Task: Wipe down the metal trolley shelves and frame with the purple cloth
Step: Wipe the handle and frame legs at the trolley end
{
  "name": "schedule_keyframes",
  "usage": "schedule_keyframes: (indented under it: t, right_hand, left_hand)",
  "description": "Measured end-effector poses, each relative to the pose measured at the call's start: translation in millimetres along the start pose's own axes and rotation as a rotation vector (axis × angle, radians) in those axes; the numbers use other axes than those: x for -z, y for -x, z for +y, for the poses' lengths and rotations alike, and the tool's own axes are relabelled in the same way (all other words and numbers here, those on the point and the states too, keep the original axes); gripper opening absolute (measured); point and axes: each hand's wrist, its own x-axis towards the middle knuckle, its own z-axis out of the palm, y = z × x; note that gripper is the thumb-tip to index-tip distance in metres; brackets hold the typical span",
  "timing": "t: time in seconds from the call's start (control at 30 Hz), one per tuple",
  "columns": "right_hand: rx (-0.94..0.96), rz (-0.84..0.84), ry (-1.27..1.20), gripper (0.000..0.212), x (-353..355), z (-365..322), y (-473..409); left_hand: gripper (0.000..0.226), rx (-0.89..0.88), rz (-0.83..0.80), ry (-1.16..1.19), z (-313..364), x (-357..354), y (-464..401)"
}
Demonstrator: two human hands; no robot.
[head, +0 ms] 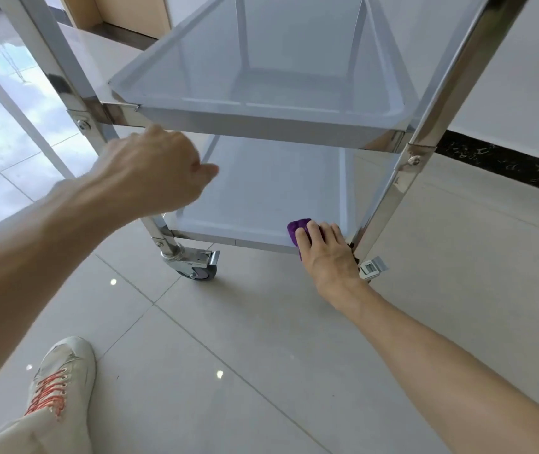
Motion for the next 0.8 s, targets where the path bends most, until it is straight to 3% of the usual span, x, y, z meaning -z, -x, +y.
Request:
schedule_keyframes:
  t: [0.13,0.37,0.47,0.57,0.8]
  right_hand:
    - [-0.007,-0.004,-0.084,0.080,15.4,-1.0,23.5]
    - [0.202,0.091,-0.312,0.079,39.4,15.2,72.2]
    - [0.256,0.124,-0.408,0.076,53.9,36.6,85.3]
    - [0.252,0.161,-0.508,0.077,67.8,60.4,101.6]
    - [0.092,0.315,-0.716,0.060,107.4,124.0,137.1]
  left_hand:
    - [0.031,-0.147,0.067,0.306,42.0,27.8,12.0]
    - [0.015,-0.341,0.202,0.783,102.4,62.4,16.3]
    - [0.034,-0.412,0.259,0.941,138.8,84.5,4.3]
    - [0.047,-0.464,0.185,1.132,179.8,102.7,-9.5]
    - [0.017,-0.532,0.313,1.146,214.6,93.0,-20.5]
